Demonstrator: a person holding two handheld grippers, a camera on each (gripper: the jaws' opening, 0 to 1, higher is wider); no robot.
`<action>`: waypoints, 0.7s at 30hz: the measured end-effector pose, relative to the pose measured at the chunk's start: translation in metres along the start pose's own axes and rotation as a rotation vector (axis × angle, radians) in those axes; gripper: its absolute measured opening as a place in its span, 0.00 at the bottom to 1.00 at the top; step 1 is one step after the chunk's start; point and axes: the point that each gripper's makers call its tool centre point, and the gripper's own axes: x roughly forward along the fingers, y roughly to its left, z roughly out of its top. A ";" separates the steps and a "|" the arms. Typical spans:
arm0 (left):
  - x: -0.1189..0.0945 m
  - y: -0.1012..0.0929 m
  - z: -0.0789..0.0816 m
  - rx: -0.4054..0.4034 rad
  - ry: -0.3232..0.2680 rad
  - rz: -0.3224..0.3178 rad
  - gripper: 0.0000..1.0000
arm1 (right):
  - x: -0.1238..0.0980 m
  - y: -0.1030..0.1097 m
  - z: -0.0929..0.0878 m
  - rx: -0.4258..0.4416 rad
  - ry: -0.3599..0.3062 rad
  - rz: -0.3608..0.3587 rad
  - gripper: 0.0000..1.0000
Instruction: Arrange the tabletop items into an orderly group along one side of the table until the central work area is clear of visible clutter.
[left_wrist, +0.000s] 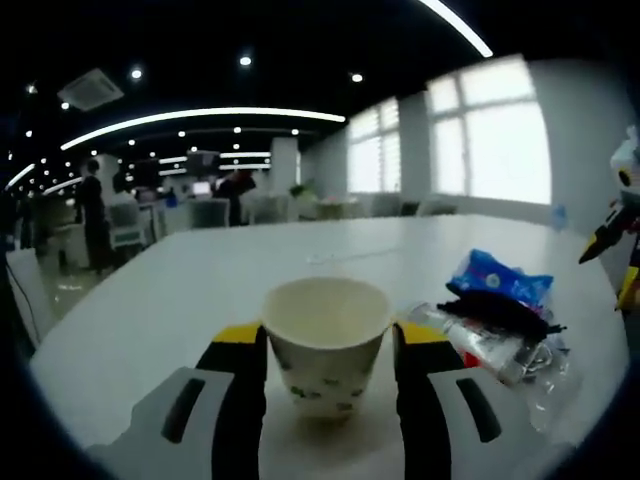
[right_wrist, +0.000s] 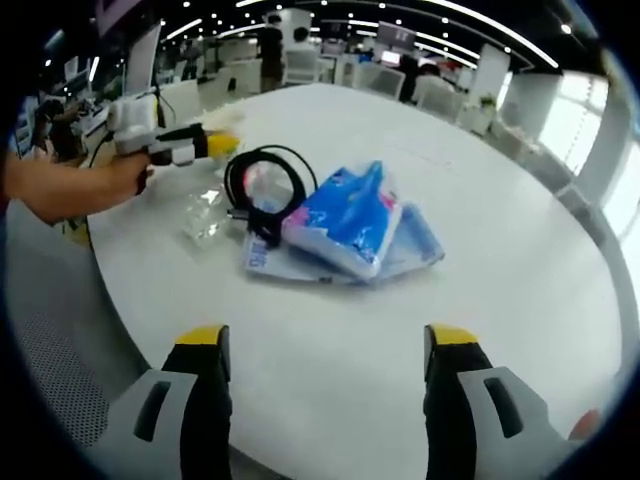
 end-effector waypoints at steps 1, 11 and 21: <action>0.000 0.001 0.000 0.002 0.001 0.001 0.49 | 0.000 0.000 0.000 0.001 0.000 0.000 0.78; -0.007 0.002 0.012 -0.003 -0.019 0.004 0.53 | -0.001 -0.001 0.001 -0.003 -0.005 -0.003 0.78; -0.023 0.007 0.036 0.004 -0.061 0.015 0.53 | -0.003 -0.003 0.003 -0.003 -0.015 -0.011 0.78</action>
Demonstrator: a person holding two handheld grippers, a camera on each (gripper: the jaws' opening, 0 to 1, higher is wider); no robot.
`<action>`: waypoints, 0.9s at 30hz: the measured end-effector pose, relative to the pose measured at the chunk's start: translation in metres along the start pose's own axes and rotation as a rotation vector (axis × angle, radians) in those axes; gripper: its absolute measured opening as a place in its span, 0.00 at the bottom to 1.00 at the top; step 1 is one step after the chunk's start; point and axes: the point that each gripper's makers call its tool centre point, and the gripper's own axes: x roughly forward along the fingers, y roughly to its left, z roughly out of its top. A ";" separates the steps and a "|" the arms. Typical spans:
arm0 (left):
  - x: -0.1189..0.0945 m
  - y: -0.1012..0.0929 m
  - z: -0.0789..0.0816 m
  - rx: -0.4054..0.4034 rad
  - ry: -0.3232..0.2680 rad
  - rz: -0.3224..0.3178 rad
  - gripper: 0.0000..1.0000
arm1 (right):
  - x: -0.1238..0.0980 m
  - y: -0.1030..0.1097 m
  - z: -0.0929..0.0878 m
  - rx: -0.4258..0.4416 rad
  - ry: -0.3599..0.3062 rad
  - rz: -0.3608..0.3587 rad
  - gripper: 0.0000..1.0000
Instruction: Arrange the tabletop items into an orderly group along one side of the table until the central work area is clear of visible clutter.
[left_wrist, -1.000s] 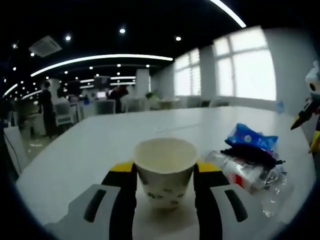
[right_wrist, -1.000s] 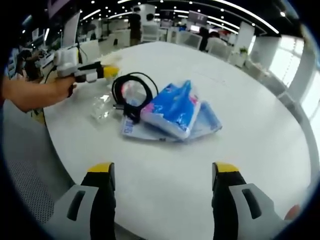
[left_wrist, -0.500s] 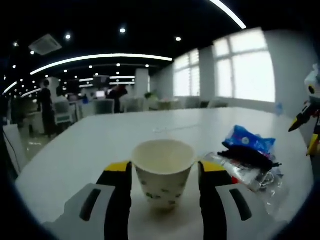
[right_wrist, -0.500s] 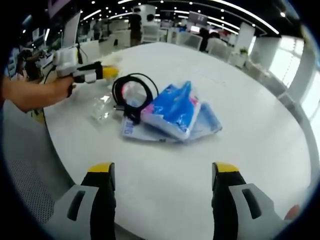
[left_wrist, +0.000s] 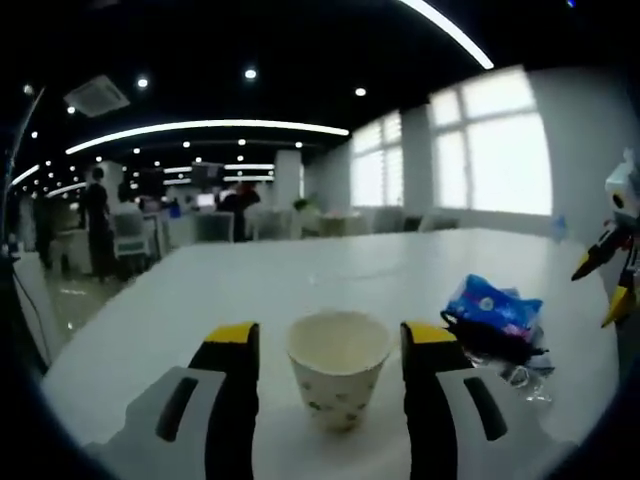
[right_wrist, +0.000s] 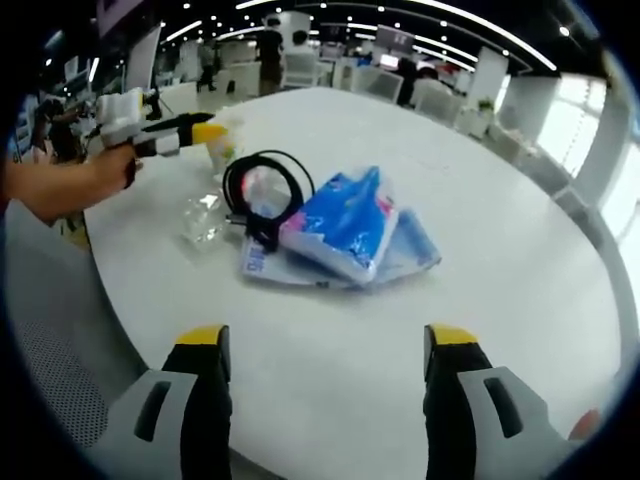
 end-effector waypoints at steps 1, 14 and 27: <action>-0.003 0.000 0.005 0.004 -0.012 -0.001 0.53 | 0.000 0.000 0.000 0.000 -0.002 -0.001 0.78; -0.037 -0.015 0.072 0.038 -0.132 -0.036 0.50 | -0.006 -0.008 0.009 0.001 -0.040 -0.032 0.78; -0.077 -0.044 0.123 0.082 -0.175 -0.114 0.46 | -0.018 -0.014 0.026 0.041 -0.124 -0.049 0.78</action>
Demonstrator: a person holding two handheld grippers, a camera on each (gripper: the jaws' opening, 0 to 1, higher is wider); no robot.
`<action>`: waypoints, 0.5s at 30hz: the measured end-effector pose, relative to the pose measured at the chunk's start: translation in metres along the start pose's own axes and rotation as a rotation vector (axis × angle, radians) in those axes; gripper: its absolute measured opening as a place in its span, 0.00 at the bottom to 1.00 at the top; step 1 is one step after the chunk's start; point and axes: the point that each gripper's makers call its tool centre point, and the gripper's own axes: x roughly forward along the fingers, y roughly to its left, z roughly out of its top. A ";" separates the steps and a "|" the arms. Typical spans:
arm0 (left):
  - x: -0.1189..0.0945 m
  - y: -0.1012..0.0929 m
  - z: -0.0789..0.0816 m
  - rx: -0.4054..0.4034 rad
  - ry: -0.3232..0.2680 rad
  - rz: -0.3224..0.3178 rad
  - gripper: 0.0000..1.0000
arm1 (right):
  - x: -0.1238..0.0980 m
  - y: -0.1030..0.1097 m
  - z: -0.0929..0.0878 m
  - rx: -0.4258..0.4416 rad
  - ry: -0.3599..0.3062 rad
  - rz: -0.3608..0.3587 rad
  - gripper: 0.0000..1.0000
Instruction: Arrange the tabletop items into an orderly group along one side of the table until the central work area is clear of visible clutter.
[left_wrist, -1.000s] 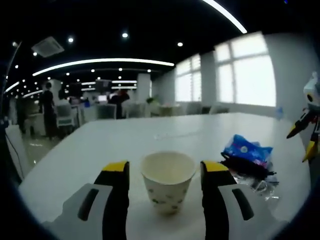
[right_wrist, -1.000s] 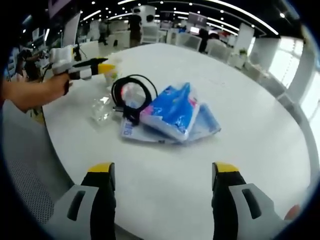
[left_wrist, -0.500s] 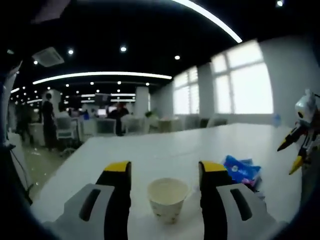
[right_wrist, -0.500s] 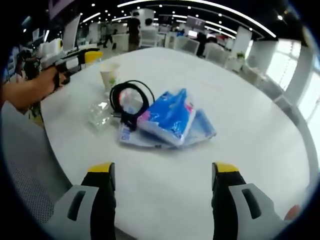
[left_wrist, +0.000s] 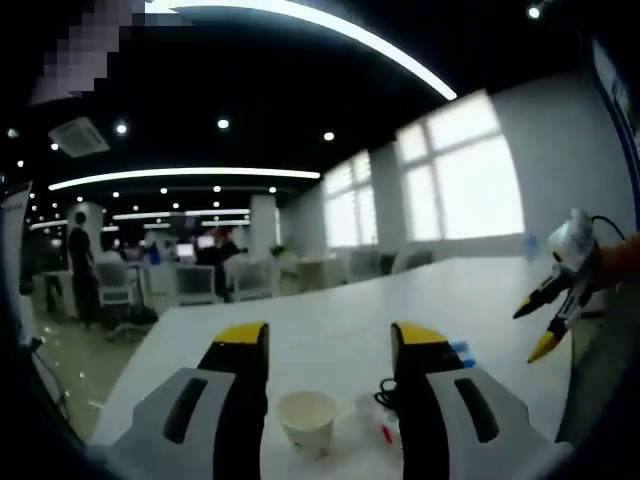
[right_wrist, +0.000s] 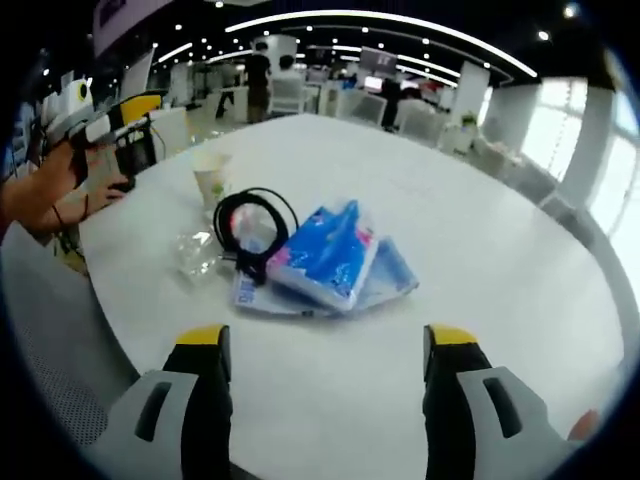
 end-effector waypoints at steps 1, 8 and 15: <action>-0.001 -0.001 0.002 0.002 0.000 -0.005 0.45 | -0.001 0.000 0.001 -0.001 -0.006 0.000 0.78; -0.014 -0.017 0.018 0.001 0.004 -0.016 0.44 | -0.004 0.010 0.010 0.007 -0.051 0.039 0.78; -0.029 -0.032 0.023 -0.016 0.073 -0.029 0.42 | -0.007 0.026 0.025 0.064 -0.107 0.119 0.77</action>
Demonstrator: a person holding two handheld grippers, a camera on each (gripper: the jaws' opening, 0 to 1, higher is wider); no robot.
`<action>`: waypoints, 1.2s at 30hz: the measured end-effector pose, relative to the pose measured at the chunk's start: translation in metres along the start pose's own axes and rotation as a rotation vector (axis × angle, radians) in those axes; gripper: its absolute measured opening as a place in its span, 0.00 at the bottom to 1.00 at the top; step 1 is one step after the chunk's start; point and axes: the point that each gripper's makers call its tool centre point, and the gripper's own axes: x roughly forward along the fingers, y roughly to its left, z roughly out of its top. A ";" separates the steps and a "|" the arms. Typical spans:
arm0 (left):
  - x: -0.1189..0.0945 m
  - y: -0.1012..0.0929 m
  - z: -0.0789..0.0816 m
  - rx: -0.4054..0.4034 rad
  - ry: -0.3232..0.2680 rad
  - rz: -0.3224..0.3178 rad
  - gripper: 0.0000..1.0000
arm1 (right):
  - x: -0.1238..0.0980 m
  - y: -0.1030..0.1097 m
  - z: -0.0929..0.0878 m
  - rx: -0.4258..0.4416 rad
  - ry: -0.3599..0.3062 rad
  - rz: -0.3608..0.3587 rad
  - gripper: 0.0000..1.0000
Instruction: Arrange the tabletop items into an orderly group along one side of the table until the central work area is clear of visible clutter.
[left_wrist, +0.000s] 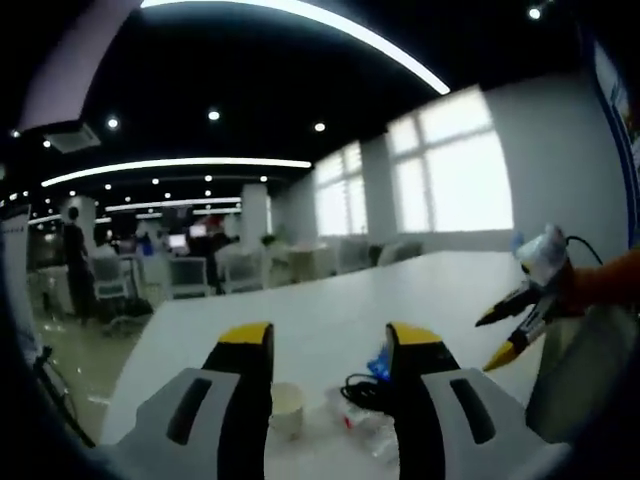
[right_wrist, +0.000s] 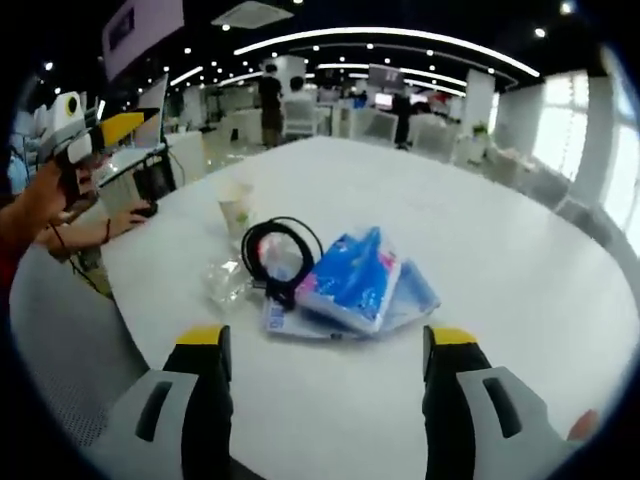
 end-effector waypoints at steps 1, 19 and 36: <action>-0.001 -0.002 -0.002 -0.004 0.014 0.001 0.42 | 0.000 0.002 0.002 0.002 -0.004 0.011 0.77; 0.034 -0.038 -0.039 -0.030 0.203 -0.002 0.35 | 0.013 -0.016 0.079 -0.073 -0.121 0.084 0.76; 0.067 -0.062 -0.103 -0.075 0.424 0.053 0.29 | 0.101 0.002 0.085 -0.309 -0.042 0.234 0.56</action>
